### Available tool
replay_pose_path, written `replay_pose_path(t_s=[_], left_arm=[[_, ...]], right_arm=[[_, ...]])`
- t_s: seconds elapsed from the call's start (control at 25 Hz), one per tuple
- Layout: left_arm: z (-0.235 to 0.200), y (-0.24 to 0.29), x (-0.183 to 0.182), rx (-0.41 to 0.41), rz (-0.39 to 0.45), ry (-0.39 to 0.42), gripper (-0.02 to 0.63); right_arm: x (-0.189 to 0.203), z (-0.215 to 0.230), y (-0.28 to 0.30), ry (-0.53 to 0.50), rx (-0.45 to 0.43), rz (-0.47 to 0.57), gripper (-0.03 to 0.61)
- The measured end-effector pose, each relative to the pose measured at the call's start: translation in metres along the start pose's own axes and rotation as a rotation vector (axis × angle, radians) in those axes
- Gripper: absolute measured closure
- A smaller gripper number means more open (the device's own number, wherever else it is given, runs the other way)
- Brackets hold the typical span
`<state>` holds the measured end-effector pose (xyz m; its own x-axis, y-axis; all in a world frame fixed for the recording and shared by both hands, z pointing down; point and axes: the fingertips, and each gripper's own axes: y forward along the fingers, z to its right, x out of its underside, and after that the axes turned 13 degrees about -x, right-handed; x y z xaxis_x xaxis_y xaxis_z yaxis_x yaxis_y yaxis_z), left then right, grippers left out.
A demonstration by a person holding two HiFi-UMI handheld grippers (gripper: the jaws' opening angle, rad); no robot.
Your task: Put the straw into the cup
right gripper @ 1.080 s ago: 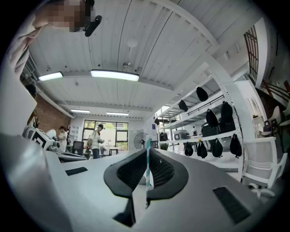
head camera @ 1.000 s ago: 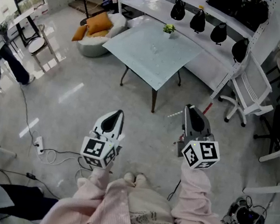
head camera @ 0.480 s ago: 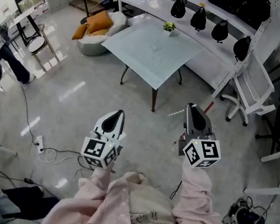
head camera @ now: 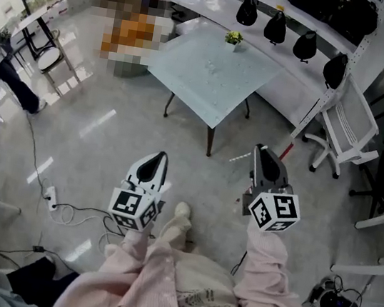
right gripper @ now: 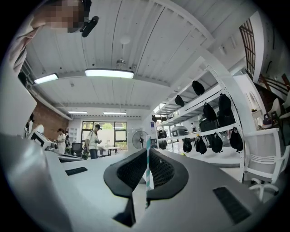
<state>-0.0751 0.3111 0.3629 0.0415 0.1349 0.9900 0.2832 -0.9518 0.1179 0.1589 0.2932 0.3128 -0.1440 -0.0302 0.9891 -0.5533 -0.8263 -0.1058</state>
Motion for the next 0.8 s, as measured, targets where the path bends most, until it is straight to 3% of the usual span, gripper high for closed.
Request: replay_pose_path(t_s=[0.8], left_arm=[[-0.082,0.210,-0.038,0.047,0.021,-0.021,0.614]], right_arm=[[0.011,0.105,0.182,0.021,0.053,0.017,0.566]])
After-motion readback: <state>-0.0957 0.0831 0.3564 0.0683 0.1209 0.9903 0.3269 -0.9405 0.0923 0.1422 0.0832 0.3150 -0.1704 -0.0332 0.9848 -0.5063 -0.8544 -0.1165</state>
